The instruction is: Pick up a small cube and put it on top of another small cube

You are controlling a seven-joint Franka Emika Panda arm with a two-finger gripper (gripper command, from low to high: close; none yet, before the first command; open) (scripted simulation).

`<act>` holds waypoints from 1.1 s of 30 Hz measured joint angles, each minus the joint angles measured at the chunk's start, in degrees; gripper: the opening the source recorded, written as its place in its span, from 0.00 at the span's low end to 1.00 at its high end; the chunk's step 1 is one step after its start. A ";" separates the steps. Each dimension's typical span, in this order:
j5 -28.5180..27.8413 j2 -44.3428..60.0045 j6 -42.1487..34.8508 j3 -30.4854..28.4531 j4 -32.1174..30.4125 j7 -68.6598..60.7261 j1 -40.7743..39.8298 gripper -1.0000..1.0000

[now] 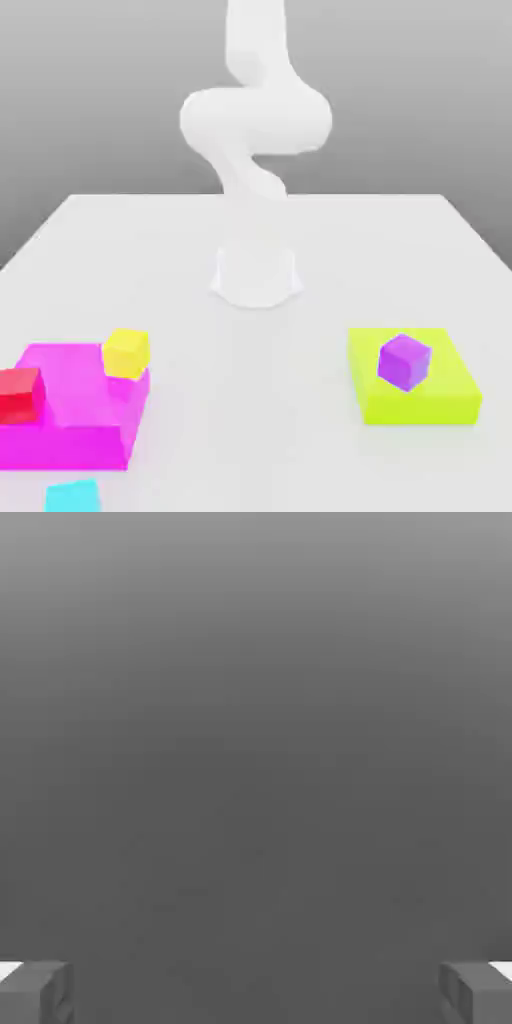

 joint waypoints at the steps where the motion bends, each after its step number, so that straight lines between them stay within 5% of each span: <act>1: 0.75 2.24 0.40 -1.26 0.21 -1.58 0.70 0.50; 12: 10.33 25.26 4.50 -12.44 2.36 -19.02 5.60 0.50; 21: 17.52 43.86 7.91 -15.77 4.08 -32.78 3.68 0.50; 33: 15.76 65.25 15.42 -17.19 5.72 -43.11 -1.23 0.50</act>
